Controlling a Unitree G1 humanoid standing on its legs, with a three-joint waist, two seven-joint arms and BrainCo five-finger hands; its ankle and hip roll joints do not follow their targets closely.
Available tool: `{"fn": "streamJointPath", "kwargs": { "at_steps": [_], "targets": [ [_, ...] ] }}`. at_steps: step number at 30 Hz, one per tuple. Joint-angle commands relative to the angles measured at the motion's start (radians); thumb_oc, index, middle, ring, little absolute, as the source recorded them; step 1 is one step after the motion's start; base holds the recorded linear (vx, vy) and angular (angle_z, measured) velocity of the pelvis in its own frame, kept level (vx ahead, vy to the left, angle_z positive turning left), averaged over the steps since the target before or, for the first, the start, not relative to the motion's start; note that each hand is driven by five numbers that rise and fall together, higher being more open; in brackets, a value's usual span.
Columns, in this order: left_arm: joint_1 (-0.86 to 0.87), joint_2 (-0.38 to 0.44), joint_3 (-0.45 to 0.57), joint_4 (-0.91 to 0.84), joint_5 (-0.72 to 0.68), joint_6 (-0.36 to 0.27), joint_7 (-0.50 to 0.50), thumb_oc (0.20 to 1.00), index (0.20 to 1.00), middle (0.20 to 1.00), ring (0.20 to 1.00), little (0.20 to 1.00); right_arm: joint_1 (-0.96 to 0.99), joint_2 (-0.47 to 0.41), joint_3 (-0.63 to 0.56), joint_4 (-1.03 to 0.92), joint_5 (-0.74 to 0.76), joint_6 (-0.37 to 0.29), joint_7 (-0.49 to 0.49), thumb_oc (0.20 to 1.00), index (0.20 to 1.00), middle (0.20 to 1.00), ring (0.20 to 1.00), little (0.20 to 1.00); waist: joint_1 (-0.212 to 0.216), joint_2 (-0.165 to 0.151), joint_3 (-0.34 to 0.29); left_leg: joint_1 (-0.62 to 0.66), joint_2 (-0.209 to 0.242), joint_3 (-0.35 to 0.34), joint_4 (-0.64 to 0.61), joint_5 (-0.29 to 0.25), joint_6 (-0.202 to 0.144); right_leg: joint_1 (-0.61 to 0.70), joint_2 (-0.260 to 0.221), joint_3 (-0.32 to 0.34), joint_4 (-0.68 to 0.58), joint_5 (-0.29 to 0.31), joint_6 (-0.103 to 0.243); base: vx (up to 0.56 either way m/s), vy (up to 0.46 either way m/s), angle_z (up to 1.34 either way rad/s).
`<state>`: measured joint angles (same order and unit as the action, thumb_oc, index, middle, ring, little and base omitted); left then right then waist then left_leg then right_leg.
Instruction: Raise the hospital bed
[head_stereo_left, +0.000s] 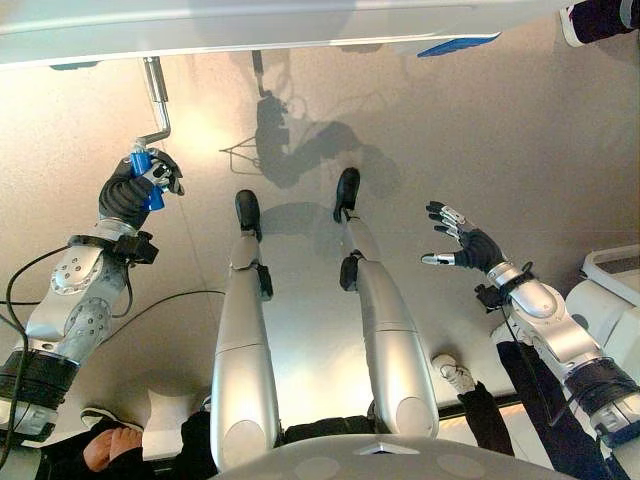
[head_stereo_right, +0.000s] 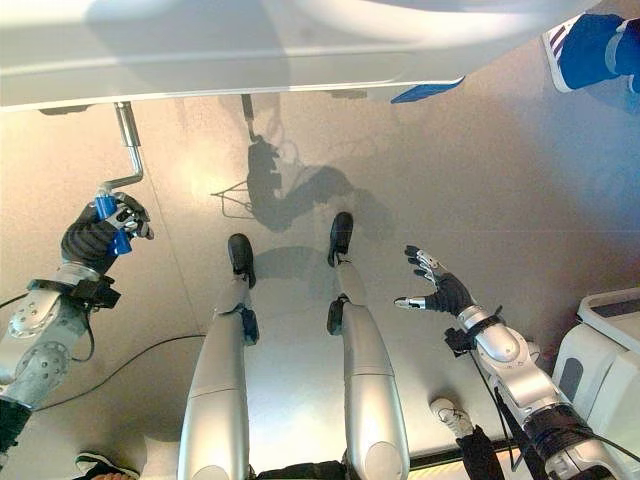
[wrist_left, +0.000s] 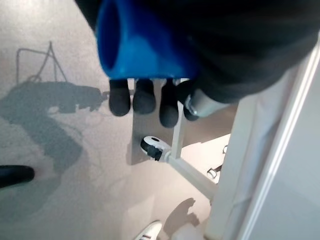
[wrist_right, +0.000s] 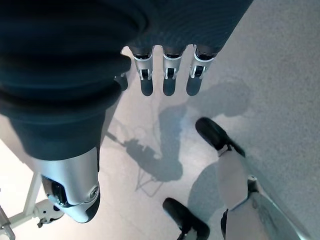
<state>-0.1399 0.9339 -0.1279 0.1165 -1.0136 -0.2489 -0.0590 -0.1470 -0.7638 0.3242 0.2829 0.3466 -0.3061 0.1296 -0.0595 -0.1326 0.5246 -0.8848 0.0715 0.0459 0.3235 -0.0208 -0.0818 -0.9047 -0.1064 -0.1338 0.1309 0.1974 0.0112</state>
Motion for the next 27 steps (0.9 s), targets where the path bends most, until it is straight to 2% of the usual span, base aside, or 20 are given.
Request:
{"fn": "streamJointPath", "kwargs": {
  "at_steps": [1, 11, 27],
  "targets": [
    [0.095, -0.023, 0.009, 0.014, 0.065, -0.069, -0.02, 0.2, 0.2, 0.2, 0.2, 0.2, 0.048, -0.015, 0.006, -0.022, 0.021, -0.026, 0.008, 1.0, 1.0, 1.0, 1.0, 1.0, -0.001, -0.001, -0.029, -0.025, -0.036, 0.001, -0.043, 0.038, 0.051, 0.03, 0.001, -0.025, 0.046, -0.061, 0.125, 0.0, 0.037, 0.04],
    [-0.105, -0.078, -0.022, 0.226, 0.091, -0.063, 0.046, 0.2, 0.2, 0.2, 0.2, 0.2, -0.008, 0.008, 0.035, -0.015, 0.029, -0.012, -0.002, 1.0, 1.0, 1.0, 1.0, 1.0, -0.024, -0.051, -0.028, -0.048, -0.031, 0.004, -0.011, 0.014, 0.056, 0.035, 0.009, -0.014, 0.026, -0.051, 0.129, 0.01, 0.052, 0.03],
    [-0.367, -0.143, -0.097, 0.504, 0.111, -0.015, 0.112, 0.2, 0.2, 0.2, 0.2, 0.2, -0.07, 0.021, 0.068, -0.019, 0.054, 0.01, -0.008, 1.0, 1.0, 1.0, 1.0, 1.0, -0.061, -0.085, -0.011, -0.08, -0.021, 0.006, 0.027, -0.013, 0.062, 0.014, 0.016, 0.001, 0.024, -0.049, 0.131, 0.01, 0.03, -0.02]
  ]
}}
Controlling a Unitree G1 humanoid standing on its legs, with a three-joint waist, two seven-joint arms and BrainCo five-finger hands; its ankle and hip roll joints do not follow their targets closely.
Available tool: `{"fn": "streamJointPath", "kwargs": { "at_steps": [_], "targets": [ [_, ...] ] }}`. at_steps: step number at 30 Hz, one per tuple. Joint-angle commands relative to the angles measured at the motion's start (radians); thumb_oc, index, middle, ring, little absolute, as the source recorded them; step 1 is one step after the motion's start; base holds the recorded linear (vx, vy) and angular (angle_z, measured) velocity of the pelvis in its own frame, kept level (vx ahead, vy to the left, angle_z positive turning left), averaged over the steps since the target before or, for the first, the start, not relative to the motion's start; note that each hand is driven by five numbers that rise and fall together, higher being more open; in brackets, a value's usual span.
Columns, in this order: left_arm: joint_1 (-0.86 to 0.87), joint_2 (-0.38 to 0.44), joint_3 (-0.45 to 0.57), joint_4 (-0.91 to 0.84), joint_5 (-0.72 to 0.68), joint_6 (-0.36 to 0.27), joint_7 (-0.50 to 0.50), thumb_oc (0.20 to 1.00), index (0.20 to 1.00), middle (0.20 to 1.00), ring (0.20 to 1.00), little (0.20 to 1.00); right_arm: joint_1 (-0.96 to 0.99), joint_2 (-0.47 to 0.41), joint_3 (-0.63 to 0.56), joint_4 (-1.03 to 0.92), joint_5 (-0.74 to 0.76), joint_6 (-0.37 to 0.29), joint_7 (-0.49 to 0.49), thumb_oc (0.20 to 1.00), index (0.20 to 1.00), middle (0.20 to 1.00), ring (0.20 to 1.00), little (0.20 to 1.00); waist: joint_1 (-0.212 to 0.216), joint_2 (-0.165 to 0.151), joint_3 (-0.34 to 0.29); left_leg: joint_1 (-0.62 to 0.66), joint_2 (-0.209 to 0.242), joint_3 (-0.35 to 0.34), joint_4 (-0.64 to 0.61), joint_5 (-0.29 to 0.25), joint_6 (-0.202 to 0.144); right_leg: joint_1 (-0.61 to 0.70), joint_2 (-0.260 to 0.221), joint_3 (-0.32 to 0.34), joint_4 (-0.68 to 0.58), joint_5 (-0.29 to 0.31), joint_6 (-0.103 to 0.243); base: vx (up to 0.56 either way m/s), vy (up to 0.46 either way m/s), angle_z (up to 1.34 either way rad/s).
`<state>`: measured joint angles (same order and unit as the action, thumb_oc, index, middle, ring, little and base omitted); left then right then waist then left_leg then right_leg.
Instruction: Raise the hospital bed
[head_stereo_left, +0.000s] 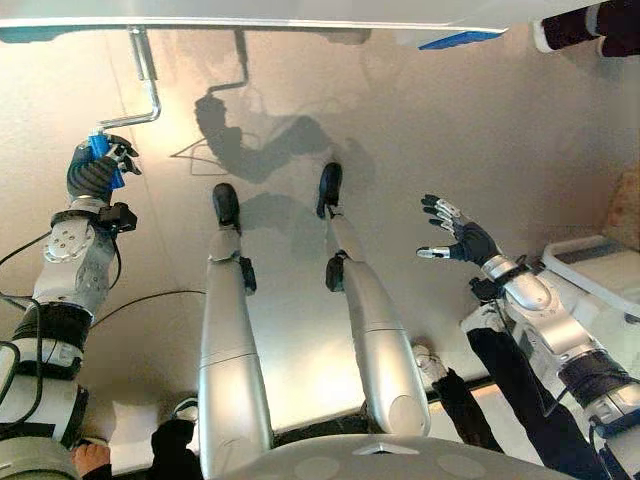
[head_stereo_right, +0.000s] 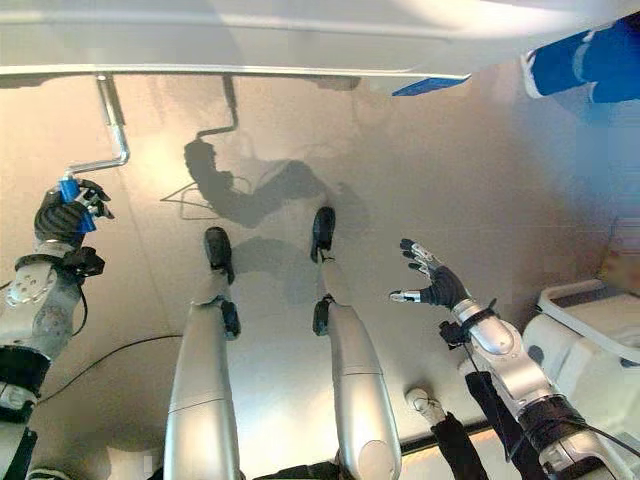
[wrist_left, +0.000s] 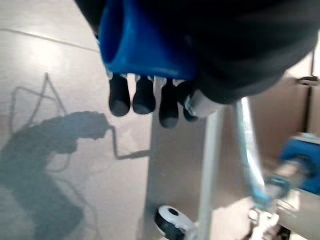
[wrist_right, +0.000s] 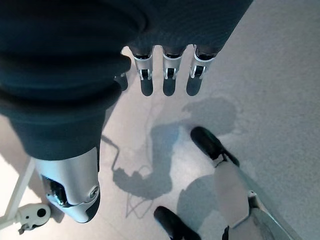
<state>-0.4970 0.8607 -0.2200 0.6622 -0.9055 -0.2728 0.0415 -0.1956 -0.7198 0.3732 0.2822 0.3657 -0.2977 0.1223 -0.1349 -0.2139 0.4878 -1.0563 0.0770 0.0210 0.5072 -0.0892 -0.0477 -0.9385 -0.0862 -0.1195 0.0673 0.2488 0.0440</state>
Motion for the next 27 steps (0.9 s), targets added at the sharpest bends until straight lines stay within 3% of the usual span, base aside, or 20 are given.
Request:
{"fn": "streamJointPath", "kwargs": {
  "at_steps": [1, 13, 27],
  "targets": [
    [-0.031, -0.074, -0.012, -0.012, 0.012, 0.013, 0.015, 0.2, 0.2, 0.2, 0.2, 0.2, -0.026, -0.022, 0.024, -0.018, 0.038, 0.004, -0.002, 1.0, 1.0, 1.0, 1.0, 1.0, 0.012, -0.007, 0.027, 0.091, -0.026, 0.033, -0.153, 0.053, 0.029, 0.045, -0.002, -0.012, 0.09, -0.102, 0.098, 0.01, 0.012, -0.04],
    [-0.197, -0.123, -0.091, 0.136, 0.097, 0.037, 0.027, 0.2, 0.2, 0.2, 0.2, 0.2, -0.063, -0.035, 0.056, -0.044, 0.069, 0.01, 0.014, 1.0, 1.0, 1.0, 1.0, 1.0, -0.011, -0.021, 0.031, 0.075, -0.02, 0.037, -0.128, 0.038, 0.033, 0.016, 0.006, -0.004, 0.12, -0.11, 0.093, 0.01, -0.006, -0.02],
    [-0.271, -0.154, -0.222, 0.012, 0.149, 0.003, 0.015, 0.2, 0.2, 0.2, 0.2, 0.2, -0.106, -0.033, 0.095, -0.012, 0.054, 0.011, 0.01, 1.0, 1.0, 1.0, 1.0, 1.0, -0.025, -0.004, 0.031, 0.081, -0.014, 0.06, -0.121, 0.041, 0.031, -0.007, 0.01, 0.011, 0.144, -0.107, 0.087, 0.0, -0.022, -0.05]
  ]
}}
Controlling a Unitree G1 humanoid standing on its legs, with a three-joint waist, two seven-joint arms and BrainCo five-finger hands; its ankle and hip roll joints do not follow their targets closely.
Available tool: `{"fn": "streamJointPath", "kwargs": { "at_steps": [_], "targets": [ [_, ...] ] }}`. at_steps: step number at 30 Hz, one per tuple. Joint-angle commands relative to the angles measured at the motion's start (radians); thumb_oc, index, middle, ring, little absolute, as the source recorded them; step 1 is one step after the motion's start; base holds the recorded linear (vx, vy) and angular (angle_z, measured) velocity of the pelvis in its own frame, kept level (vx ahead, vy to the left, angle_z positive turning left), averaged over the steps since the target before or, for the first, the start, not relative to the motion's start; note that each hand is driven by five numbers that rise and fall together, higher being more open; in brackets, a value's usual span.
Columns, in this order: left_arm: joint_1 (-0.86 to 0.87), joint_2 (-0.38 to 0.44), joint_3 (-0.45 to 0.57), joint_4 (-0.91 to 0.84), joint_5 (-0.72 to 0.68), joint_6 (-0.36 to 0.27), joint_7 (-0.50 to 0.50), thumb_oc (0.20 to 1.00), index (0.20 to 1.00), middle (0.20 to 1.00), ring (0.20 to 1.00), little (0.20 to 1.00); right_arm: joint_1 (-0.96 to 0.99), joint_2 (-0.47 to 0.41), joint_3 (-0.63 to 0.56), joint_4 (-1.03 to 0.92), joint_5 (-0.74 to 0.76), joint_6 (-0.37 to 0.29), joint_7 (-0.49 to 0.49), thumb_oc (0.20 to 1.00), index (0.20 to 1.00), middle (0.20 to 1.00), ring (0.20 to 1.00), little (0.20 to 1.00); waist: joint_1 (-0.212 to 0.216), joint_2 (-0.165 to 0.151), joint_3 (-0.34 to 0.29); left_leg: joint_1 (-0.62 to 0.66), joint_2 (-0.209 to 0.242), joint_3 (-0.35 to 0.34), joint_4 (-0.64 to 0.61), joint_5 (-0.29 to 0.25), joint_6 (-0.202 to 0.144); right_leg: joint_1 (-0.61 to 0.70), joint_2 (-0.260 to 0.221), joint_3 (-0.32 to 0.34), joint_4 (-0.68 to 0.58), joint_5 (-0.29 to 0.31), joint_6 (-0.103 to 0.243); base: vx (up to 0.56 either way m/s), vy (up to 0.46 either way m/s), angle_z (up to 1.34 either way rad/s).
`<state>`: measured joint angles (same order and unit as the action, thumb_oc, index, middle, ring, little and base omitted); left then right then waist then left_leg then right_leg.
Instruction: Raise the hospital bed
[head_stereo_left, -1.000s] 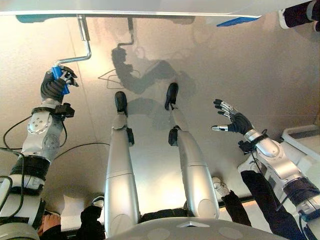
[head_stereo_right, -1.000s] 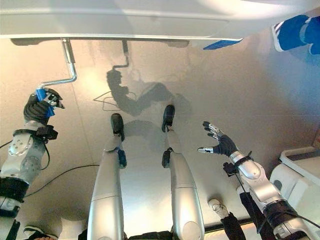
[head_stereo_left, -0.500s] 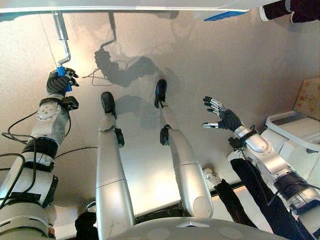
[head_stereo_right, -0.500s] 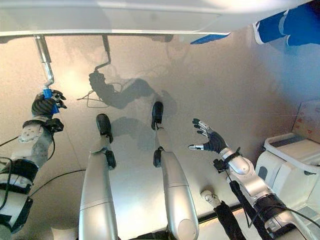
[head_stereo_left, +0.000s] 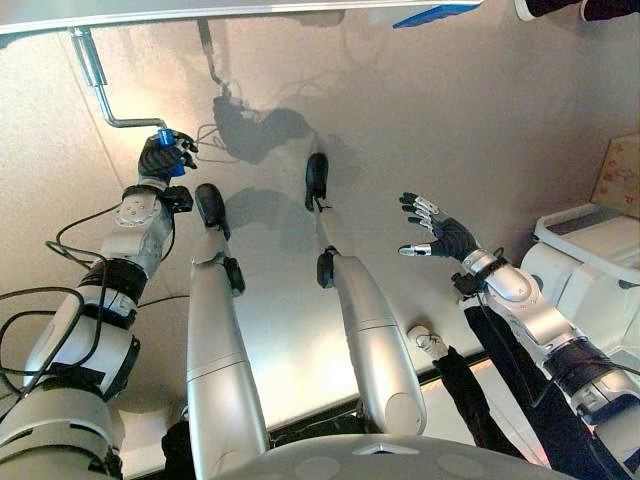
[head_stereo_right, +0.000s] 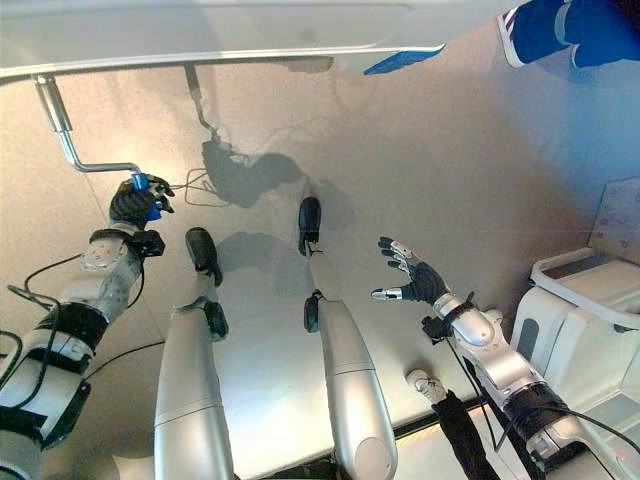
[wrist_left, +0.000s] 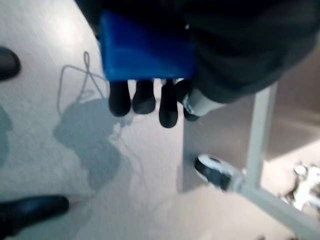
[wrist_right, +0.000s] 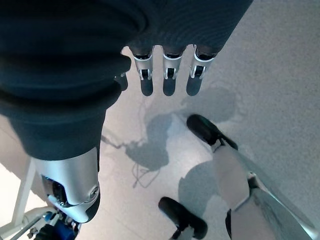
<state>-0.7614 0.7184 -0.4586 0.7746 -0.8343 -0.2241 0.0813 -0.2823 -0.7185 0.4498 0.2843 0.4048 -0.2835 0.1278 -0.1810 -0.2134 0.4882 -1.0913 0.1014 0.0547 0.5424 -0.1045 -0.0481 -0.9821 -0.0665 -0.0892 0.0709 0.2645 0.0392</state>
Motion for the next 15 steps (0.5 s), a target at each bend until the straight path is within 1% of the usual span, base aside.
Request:
{"fn": "streamJointPath", "kwargs": {
  "at_steps": [1, 3, 4, 8, 11, 12, 13, 15],
  "targets": [
    [-0.004, -0.016, 0.016, -0.132, 0.071, -0.054, -0.025, 0.2, 0.2, 0.2, 0.2, 0.2, -0.019, -0.034, 0.013, -0.011, 0.012, -0.006, 0.001, 1.0, 1.0, 1.0, 1.0, 1.0, 0.022, 0.001, 0.03, 0.118, -0.038, 0.027, -0.158, 0.056, 0.031, 0.036, -0.008, -0.019, 0.144, -0.124, 0.09, 0.0, 0.0, 0.0],
    [-0.004, -0.017, 0.01, -0.163, 0.063, -0.06, -0.026, 0.2, 0.2, 0.2, 0.2, 0.2, -0.017, -0.035, 0.012, -0.01, 0.008, -0.006, 0.0, 1.0, 1.0, 1.0, 1.0, 1.0, 0.022, 0.003, 0.029, 0.12, -0.039, 0.028, -0.16, 0.057, 0.03, 0.037, -0.009, -0.02, 0.143, -0.124, 0.089, 0.0, -0.037, -0.03],
    [0.004, -0.009, -0.005, -0.234, 0.05, -0.071, -0.029, 0.2, 0.2, 0.2, 0.2, 0.2, -0.008, -0.037, 0.003, -0.014, 0.003, -0.006, -0.003, 1.0, 1.0, 1.0, 1.0, 1.0, 0.022, 0.011, 0.027, 0.119, -0.039, 0.027, -0.163, 0.061, 0.03, 0.036, -0.01, -0.023, 0.145, -0.124, 0.088, 0.0, -0.059, -0.04],
    [0.068, 0.035, -0.012, -0.396, 0.024, -0.083, -0.049, 0.2, 0.2, 0.2, 0.2, 0.2, 0.031, -0.038, -0.029, -0.013, -0.015, -0.008, -0.011, 1.0, 1.0, 1.0, 1.0, 1.0, 0.03, 0.035, 0.022, 0.136, -0.046, 0.028, -0.179, 0.067, 0.028, 0.042, -0.01, -0.025, 0.149, -0.128, 0.088, 0.0, -0.043, -0.02],
    [0.167, 0.085, 0.021, -0.533, -0.01, -0.094, -0.074, 0.2, 0.2, 0.2, 0.2, 0.2, 0.064, -0.035, -0.054, -0.01, -0.026, -0.009, -0.012, 1.0, 1.0, 1.0, 1.0, 1.0, 0.045, 0.055, 0.021, 0.157, -0.053, 0.03, -0.201, 0.075, 0.024, 0.059, -0.013, -0.028, 0.142, -0.128, 0.089, 0.0, -0.026, 0.01],
    [0.169, 0.085, 0.023, -0.535, -0.01, -0.093, -0.073, 0.2, 0.2, 0.2, 0.2, 0.2, 0.064, -0.035, -0.053, -0.01, -0.026, -0.009, -0.012, 1.0, 1.0, 1.0, 1.0, 1.0, 0.044, 0.054, 0.02, 0.158, -0.053, 0.03, -0.202, 0.075, 0.024, 0.059, -0.013, -0.028, 0.142, -0.128, 0.089, 0.0, -0.048, 0.0],
    [0.248, 0.115, 0.057, -0.618, -0.022, -0.095, -0.087, 0.2, 0.2, 0.2, 0.2, 0.2, 0.088, -0.034, -0.068, -0.003, -0.034, -0.011, -0.009, 1.0, 1.0, 1.0, 1.0, 1.0, 0.056, 0.066, 0.019, 0.171, -0.057, 0.031, -0.211, 0.08, 0.023, 0.071, -0.014, -0.028, 0.14, -0.132, 0.088, 0.01, -0.055, 0.01],
    [0.326, 0.147, 0.102, -0.694, -0.044, -0.1, -0.102, 0.2, 0.2, 0.2, 0.2, 0.2, 0.109, -0.031, -0.082, -0.004, -0.036, -0.013, -0.009, 1.0, 1.0, 1.0, 1.0, 1.0, 0.066, 0.078, 0.019, 0.184, -0.061, 0.03, -0.221, 0.084, 0.022, 0.079, -0.015, -0.03, 0.139, -0.135, 0.087, 0.01, -0.054, 0.05]
  ]
}}
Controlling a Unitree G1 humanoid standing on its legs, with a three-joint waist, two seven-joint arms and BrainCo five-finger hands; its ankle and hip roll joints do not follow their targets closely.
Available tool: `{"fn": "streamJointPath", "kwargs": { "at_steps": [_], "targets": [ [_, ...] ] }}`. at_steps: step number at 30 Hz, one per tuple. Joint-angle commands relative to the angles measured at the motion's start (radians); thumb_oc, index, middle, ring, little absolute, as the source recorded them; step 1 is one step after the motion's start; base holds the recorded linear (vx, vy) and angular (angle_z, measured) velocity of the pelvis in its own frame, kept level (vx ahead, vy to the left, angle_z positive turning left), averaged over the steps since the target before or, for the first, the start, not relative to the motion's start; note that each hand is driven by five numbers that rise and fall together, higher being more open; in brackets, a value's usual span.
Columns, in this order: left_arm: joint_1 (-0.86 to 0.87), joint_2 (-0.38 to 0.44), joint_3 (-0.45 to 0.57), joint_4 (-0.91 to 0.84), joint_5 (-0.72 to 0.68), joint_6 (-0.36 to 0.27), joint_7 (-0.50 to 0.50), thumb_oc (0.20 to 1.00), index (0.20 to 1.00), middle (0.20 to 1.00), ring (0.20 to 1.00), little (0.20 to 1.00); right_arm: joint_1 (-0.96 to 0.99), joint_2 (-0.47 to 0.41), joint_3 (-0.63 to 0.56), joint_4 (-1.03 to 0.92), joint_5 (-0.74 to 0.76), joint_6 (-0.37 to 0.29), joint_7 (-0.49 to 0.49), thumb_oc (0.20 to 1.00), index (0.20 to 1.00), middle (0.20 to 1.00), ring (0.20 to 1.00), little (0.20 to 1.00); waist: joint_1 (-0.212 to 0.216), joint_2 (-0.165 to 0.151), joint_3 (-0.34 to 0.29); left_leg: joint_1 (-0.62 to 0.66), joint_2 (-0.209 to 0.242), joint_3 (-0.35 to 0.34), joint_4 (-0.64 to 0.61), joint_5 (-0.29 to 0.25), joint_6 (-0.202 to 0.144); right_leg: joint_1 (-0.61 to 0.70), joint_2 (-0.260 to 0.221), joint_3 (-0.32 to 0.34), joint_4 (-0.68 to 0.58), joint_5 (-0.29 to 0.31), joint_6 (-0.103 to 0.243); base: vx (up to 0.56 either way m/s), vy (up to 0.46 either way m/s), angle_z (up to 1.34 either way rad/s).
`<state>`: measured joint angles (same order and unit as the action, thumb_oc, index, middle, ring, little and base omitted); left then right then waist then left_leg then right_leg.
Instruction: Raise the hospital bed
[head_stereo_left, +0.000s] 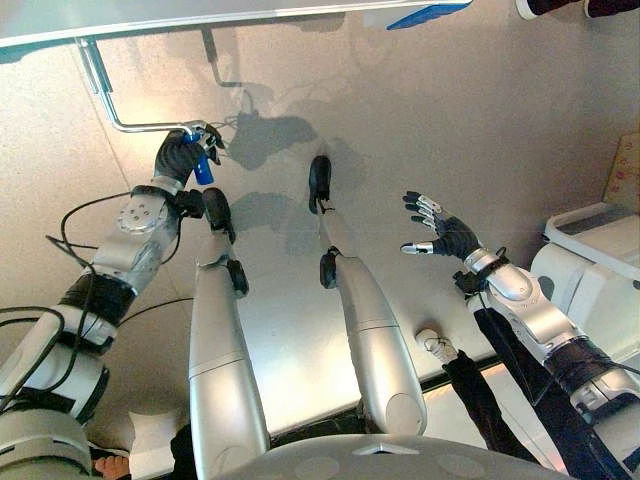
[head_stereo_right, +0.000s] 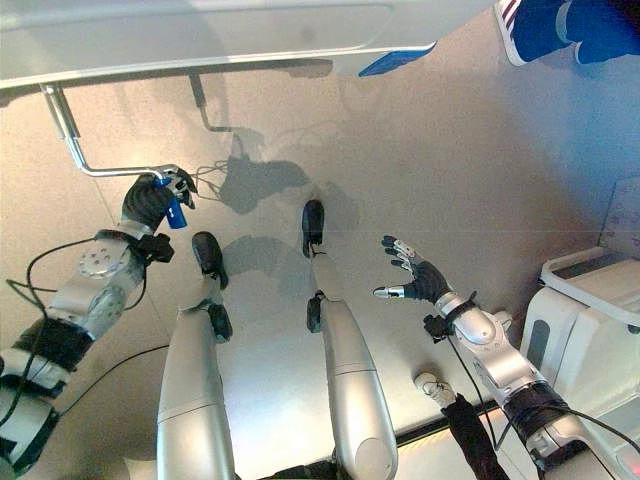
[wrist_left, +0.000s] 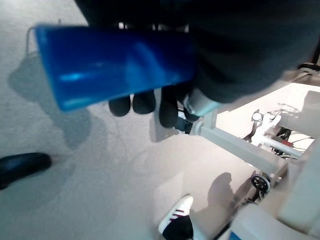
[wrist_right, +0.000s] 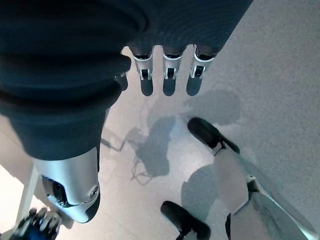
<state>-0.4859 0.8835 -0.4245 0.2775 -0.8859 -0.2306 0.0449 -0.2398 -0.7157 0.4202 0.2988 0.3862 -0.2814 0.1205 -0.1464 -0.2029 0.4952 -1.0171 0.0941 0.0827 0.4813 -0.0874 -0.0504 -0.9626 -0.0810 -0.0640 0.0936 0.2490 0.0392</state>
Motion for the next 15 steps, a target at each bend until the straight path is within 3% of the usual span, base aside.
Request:
{"fn": "streamJointPath", "kwargs": {
  "at_steps": [1, 9, 15],
  "targets": [
    [0.096, -0.001, 0.089, -0.227, -0.005, -0.093, -0.078, 0.2, 0.2, 0.2, 0.2, 0.2, 0.075, -0.033, -0.056, -0.018, -0.018, -0.018, 0.002, 1.0, 1.0, 1.0, 1.0, 1.0, 0.037, 0.074, 0.01, 0.116, -0.054, 0.002, -0.164, 0.068, 0.023, 0.061, -0.002, -0.057, 0.117, -0.122, 0.087, 0.01, -0.044, 0.07],
    [0.352, 0.059, 0.235, -0.37, -0.034, -0.1, -0.127, 0.2, 0.2, 0.2, 0.2, 0.2, 0.128, -0.036, -0.1, -0.037, -0.034, -0.032, 0.01, 1.0, 1.0, 1.0, 1.0, 1.0, 0.065, 0.104, 0.009, 0.129, -0.058, -0.001, -0.176, 0.072, 0.023, 0.069, -0.007, -0.062, 0.121, -0.133, 0.084, 0.0, -0.024, 0.02],
    [0.445, 0.046, 0.298, -0.402, -0.04, -0.105, -0.128, 0.2, 0.2, 0.2, 0.2, 0.2, 0.155, -0.027, -0.126, -0.052, -0.05, -0.04, 0.004, 1.0, 1.0, 1.0, 1.0, 1.0, 0.076, 0.112, 0.003, 0.117, -0.06, -0.004, -0.174, 0.071, 0.027, 0.055, -0.01, -0.061, 0.125, -0.133, 0.085, 0.0, 0.0, 0.0]
  ]
}}
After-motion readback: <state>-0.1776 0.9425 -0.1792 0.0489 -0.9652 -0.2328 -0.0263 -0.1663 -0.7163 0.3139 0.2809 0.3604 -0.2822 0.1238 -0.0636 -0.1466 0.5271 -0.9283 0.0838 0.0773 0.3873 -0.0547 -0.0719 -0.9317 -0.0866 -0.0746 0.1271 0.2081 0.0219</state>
